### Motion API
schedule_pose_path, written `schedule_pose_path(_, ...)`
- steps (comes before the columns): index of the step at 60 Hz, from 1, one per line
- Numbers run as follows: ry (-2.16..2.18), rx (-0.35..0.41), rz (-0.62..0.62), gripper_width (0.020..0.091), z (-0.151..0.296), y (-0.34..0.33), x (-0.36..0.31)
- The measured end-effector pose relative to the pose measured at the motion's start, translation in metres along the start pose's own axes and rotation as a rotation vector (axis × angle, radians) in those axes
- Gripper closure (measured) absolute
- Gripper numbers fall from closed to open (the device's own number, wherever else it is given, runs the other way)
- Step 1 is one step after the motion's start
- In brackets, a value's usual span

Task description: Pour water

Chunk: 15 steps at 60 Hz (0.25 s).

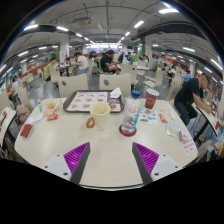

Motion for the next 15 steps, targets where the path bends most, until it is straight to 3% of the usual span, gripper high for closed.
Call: schedule_pose_path(15, -0.015, 0.015, -0.013, 0.0255, -0.0001, -0.0098, -0.0021)
Point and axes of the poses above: the point between the fingertips, and its own axes, seen from behind it with the camera up: x to the right, z up, y forward, the way the camera looks, the point moved 5 cm from there along -y, backward, against the way the camera looks, and after that the axes turned 1 degree about -x, right-handed, at the moved point
